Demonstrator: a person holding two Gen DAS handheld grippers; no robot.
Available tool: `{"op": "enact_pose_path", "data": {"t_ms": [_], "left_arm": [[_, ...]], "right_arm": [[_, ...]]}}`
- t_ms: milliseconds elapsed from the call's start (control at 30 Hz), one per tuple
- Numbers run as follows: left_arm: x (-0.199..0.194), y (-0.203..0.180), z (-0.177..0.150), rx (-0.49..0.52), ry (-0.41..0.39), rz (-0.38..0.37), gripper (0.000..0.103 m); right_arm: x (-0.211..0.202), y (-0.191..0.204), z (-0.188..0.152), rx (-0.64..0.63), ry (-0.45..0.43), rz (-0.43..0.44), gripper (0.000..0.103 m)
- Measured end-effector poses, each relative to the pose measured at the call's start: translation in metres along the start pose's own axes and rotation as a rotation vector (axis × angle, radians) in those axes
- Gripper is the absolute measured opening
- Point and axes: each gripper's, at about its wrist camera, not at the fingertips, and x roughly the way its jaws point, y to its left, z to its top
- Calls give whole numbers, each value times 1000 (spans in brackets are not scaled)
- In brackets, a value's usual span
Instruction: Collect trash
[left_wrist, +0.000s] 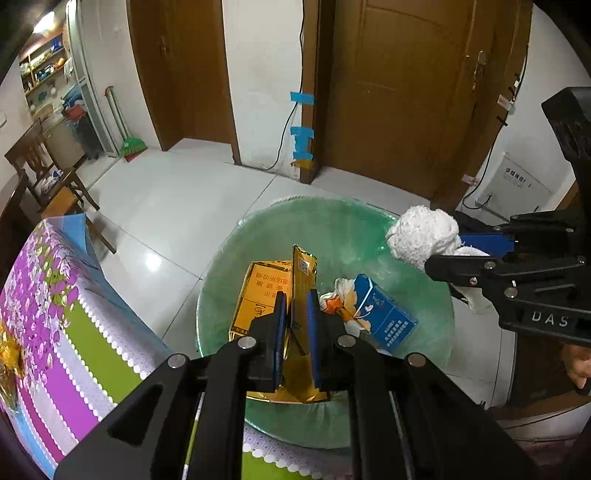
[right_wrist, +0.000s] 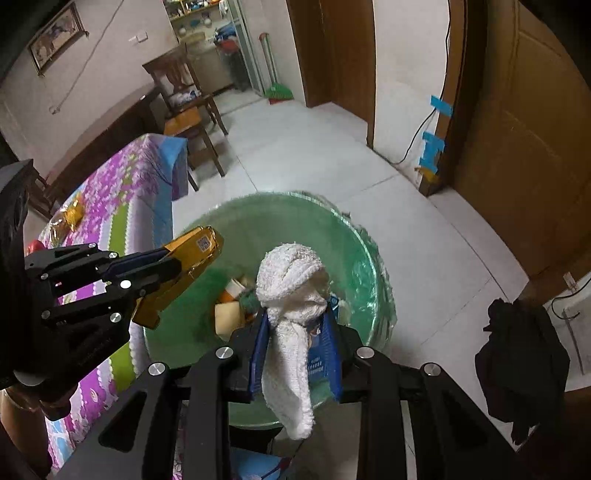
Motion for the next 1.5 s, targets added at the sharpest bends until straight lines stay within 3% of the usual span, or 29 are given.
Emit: {"op": "enact_pose_path", "data": {"t_ms": [100,167,200,467,533,600,633,733,800,867,1033,1133,1200,1333,1433,1500], "left_arm": [[6,2,0,-8,25,-19,13],[6,4,-1,-11,34,17,34],[5,4,-3,-6,22,33,35],[-17,3,-13,1,-48,125,36],[-27,-3,-19,11,-82,157,36],[-38,-10,-27,25,-115,187,36],[-43,-13,-30,27,-128,194,40],[-68,-24,-48,22,-220,218,66],[-86,-34,-63,10,-294,226,80],[-107,-42,-80,-11,-342,224,97],[-144,-53,-114,-83,-424,127,97],[-164,-74,-138,-54,-519,211,97],[-170,-85,-146,-12,-544,213,97],[-180,-94,-166,-27,-596,237,97],[-183,-87,-175,-105,-569,222,97],[-183,-82,-181,-155,-535,170,97]], "right_arm": [[11,5,1,-4,12,16,33],[14,7,0,-7,3,14,44],[14,8,0,-10,-16,3,45],[-3,9,-10,-12,-73,10,46],[-14,13,-17,-14,-113,2,56],[-27,15,-26,-14,-161,-6,72],[-33,16,-32,-14,-182,-11,74],[-53,21,-54,-9,-248,-18,84],[-71,23,-77,9,-315,-26,98],[-91,21,-101,31,-385,-49,98],[-136,29,-160,16,-566,-233,98],[-152,45,-186,-39,-598,-321,98],[-162,54,-204,-26,-638,-365,98],[-176,60,-240,9,-667,-343,98],[-183,70,-260,11,-692,-343,98],[-188,78,-265,11,-725,-371,98]]}}
